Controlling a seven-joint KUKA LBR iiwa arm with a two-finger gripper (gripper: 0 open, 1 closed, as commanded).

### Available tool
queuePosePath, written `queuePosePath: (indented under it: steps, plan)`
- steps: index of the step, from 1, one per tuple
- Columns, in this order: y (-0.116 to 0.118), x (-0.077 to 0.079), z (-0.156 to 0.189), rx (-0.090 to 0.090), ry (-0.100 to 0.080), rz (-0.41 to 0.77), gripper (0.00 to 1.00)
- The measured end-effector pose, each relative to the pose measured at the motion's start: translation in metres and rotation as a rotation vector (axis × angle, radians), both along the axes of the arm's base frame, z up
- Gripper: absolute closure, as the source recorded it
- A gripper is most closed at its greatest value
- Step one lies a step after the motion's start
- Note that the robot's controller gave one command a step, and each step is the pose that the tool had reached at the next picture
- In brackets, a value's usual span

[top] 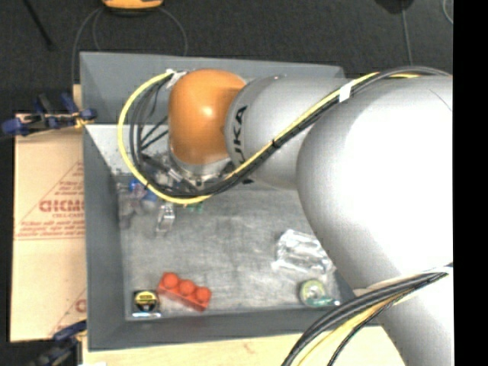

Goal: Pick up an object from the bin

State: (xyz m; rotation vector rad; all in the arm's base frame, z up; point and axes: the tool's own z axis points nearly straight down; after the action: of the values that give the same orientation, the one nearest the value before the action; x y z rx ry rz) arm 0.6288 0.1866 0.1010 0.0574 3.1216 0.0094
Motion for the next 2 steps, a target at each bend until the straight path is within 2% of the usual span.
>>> queuePosePath:
  steps: [1, 2]
  plan:
    - [-0.001, -0.017, 0.095, 0.000, 0.009, -0.102, 0.00]
    - [0.019, 0.009, -0.002, 0.001, -0.011, 0.038, 0.00]
